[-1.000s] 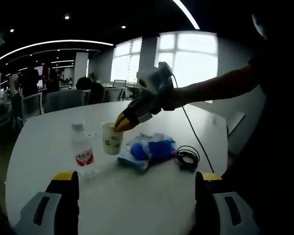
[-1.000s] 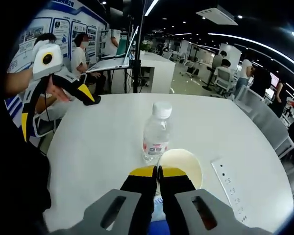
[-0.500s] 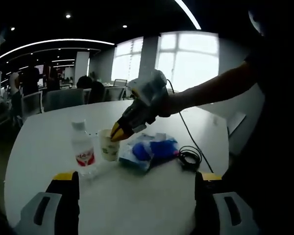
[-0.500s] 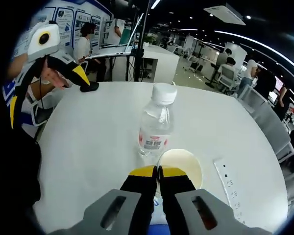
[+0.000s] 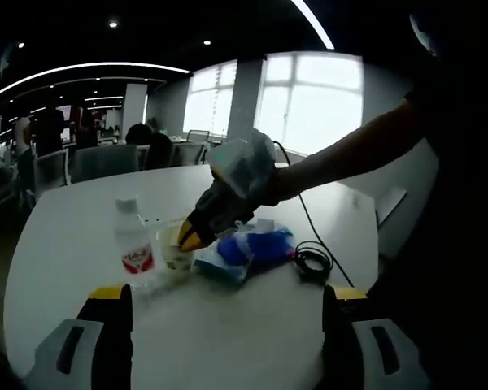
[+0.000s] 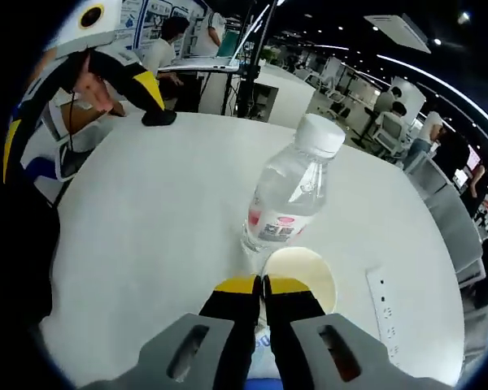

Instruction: Arrange the tabletop items into an orderly group along one side of the table until the central work area is clear of visible clutter.

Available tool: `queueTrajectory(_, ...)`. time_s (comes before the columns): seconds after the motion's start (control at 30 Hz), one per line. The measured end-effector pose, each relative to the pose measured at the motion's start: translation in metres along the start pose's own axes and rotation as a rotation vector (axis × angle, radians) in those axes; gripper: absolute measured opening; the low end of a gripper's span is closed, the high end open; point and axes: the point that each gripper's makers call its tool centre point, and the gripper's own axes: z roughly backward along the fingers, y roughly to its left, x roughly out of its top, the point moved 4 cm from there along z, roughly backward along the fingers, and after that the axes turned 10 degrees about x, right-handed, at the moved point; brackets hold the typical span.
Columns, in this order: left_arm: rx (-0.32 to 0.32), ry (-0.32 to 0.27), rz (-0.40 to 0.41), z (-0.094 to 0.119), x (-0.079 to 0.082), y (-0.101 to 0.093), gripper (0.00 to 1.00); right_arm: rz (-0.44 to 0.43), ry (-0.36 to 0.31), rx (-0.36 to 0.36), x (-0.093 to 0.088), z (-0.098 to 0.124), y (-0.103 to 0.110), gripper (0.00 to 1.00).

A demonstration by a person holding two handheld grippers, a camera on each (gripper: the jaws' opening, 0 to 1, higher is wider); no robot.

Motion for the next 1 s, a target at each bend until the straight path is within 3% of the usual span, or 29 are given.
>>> queueTrajectory(0.5, -0.009, 0.007, -0.003, -0.002, -0.002, -0.003, 0.95, -0.015, 0.008, 0.015, -0.001, 0.002, 0.003, 0.0)
queueTrajectory(0.7, -0.008, 0.007, -0.009, -0.002, 0.0, -0.005, 0.94, -0.012, 0.0, 0.01, -0.001, 0.004, 0.006, 0.09)
queueTrajectory(1.0, 0.0, 0.013, -0.015, 0.0, 0.0, -0.007, 0.94, -0.077, -0.072, -0.018, 0.009, 0.018, 0.008, 0.14)
